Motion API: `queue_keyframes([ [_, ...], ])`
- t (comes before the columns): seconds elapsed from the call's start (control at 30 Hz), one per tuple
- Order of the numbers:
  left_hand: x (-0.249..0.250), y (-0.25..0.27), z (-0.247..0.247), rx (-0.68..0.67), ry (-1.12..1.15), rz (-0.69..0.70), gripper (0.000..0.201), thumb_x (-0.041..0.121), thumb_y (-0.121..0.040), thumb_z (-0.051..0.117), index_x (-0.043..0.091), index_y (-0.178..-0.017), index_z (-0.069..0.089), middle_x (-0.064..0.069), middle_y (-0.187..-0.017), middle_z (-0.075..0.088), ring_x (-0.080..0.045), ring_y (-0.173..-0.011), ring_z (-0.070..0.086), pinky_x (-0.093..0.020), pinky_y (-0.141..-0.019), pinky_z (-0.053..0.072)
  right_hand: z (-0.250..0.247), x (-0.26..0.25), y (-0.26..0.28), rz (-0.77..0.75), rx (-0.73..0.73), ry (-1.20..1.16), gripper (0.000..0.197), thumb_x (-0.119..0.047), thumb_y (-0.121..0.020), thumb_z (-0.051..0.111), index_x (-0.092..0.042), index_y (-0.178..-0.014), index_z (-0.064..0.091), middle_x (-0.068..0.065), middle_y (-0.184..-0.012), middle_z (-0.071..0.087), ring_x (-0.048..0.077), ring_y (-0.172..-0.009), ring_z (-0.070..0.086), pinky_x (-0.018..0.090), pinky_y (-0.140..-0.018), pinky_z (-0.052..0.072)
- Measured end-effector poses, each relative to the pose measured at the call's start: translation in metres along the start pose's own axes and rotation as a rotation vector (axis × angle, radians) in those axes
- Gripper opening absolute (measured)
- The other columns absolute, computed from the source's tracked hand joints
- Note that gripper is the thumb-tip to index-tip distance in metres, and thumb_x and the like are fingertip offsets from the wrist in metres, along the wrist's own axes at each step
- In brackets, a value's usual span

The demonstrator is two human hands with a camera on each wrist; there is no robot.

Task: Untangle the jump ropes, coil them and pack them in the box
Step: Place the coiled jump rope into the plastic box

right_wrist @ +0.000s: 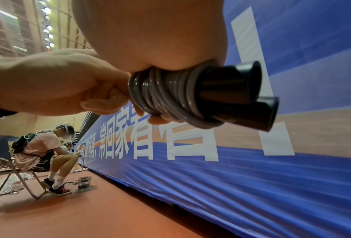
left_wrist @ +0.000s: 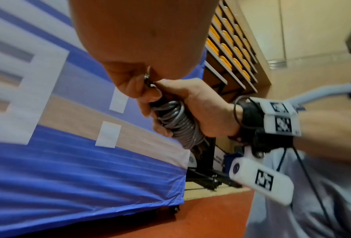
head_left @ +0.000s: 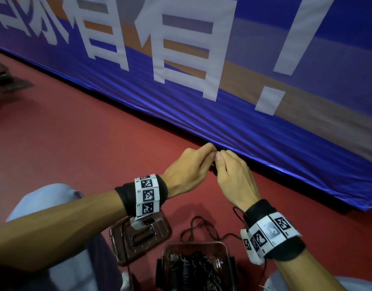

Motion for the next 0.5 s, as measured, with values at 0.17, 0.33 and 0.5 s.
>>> queue_keyframes([
  [0.17,0.005,-0.003,-0.006,0.059,0.196,-0.034,0.018,0.018,-0.105,0.052,0.012,-0.107,0.069,0.012,-0.075,0.071,-0.011,-0.051,0.063,-0.023,-0.053,0.047,-0.005,-0.004,0.0,0.064,0.036,-0.068,0.035,-0.043,-0.109,0.026,-0.024,-0.084,0.043,-0.007,-0.08,0.054,0.014,-0.067,0.054,0.044,-0.063,0.045],
  [0.33,0.004,-0.012,-0.014,-0.045,0.28,-0.032,0.016,0.022,-0.104,0.055,0.009,-0.103,0.065,-0.012,-0.067,0.069,-0.022,-0.049,0.064,-0.022,-0.053,0.043,-0.013,-0.001,-0.003,0.09,0.007,-0.257,0.017,-0.035,-0.111,0.029,-0.026,-0.106,0.043,-0.004,-0.074,0.06,0.01,-0.059,0.054,0.032,-0.054,0.039],
  [0.5,-0.004,-0.024,-0.022,-0.262,0.542,-0.172,0.02,0.017,-0.103,0.056,-0.002,-0.099,0.055,0.003,-0.064,0.055,-0.015,-0.052,0.044,-0.028,-0.046,0.031,-0.013,-0.007,-0.002,0.061,0.02,-0.507,0.022,-0.025,-0.113,0.034,-0.016,-0.105,0.052,0.018,-0.086,0.063,0.023,-0.067,0.058,0.03,-0.059,0.048],
])
Point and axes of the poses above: each hand's wrist, its own y-axis away from the middle knuckle, its own z-axis out of the palm, x = y × z, the point moved 2 cm from there along -y, towards the middle knuckle
